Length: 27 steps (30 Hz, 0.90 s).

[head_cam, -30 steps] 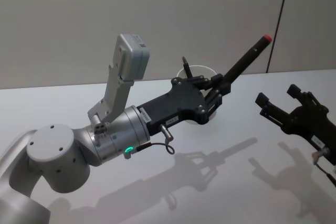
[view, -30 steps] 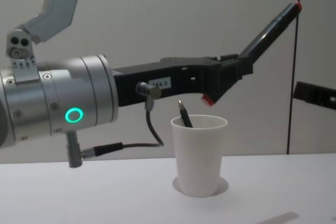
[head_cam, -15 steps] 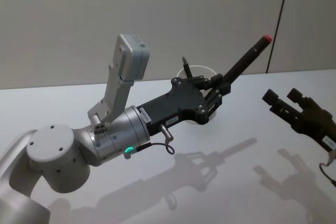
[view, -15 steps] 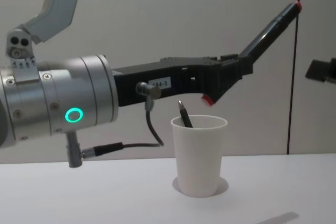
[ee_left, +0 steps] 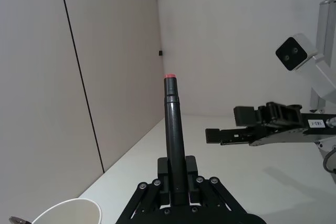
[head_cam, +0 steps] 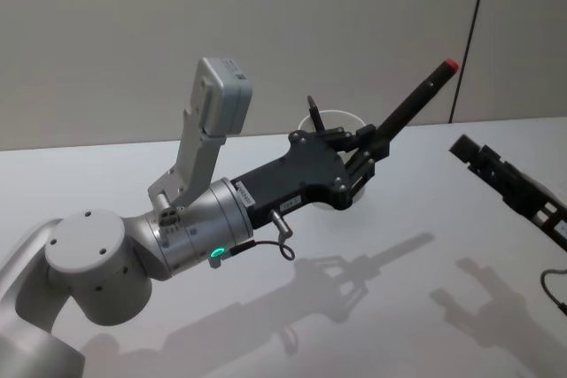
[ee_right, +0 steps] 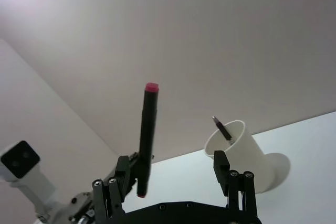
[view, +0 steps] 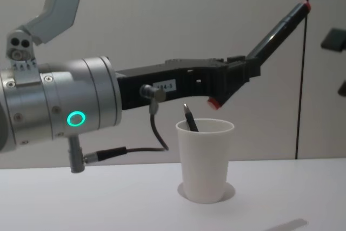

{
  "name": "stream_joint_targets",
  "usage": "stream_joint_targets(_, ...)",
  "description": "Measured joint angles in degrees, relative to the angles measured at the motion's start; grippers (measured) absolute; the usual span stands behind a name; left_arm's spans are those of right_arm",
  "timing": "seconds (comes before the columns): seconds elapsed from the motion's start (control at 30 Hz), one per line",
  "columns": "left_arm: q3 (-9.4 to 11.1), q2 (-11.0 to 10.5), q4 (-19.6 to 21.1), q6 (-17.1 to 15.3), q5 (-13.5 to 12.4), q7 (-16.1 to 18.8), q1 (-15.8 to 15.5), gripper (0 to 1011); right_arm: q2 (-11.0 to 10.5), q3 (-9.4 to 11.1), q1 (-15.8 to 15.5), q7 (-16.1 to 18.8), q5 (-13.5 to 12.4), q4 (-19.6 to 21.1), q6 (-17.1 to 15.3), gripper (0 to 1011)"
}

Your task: Place the pen into the pen holder.

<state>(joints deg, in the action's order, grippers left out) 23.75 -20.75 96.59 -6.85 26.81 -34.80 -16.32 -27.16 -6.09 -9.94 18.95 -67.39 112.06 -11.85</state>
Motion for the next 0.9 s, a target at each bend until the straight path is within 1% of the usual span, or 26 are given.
stream_joint_targets(0.03, 0.00, 0.00, 0.00, 0.00, 0.00, 0.00, 0.00, 185, 0.04, 0.00, 0.14, 0.18, -0.33, -0.03, -0.13, 1001)
stream_joint_targets(0.07, 0.00, 0.00, 0.00, 0.00, 0.00, 0.00, 0.00, 185, 0.16, -0.05, 0.45, 0.56, -1.50, -0.11, -0.56, 1001)
stream_joint_targets(0.13, 0.00, 0.00, 0.00, 0.00, 0.00, 0.00, 0.00, 185, 0.31, -0.17, 0.84, 0.88, -2.67, -0.18, -0.96, 1001)
stream_joint_targets(0.17, 0.00, 0.00, 0.00, 0.00, 0.00, 0.00, 0.00, 185, 0.31, -0.17, 0.84, 0.88, -2.67, -0.18, -0.96, 1001)
stream_joint_targets(0.2, 0.00, 0.00, 0.00, 0.00, 0.00, 0.00, 0.00, 185, 0.48, -0.29, 1.20, 1.00, -3.45, -0.26, -1.14, 1001)
stream_joint_targets(0.33, 0.00, 0.00, 0.00, 0.00, 0.00, 0.00, 0.00, 185, 1.06, -0.68, 2.19, 0.88, -4.88, -0.47, -1.27, 1001)
stream_joint_targets(0.57, 0.00, 0.00, 0.00, 0.00, 0.00, 0.00, 0.00, 185, 2.15, -1.34, 3.74, -0.52, -5.70, -0.82, -0.41, 1001)
stream_joint_targets(0.9, 0.00, 0.00, 0.00, 0.00, 0.00, 0.00, 0.00, 185, 3.76, -2.52, 5.48, -2.80, -5.12, -1.07, 0.99, 1001)
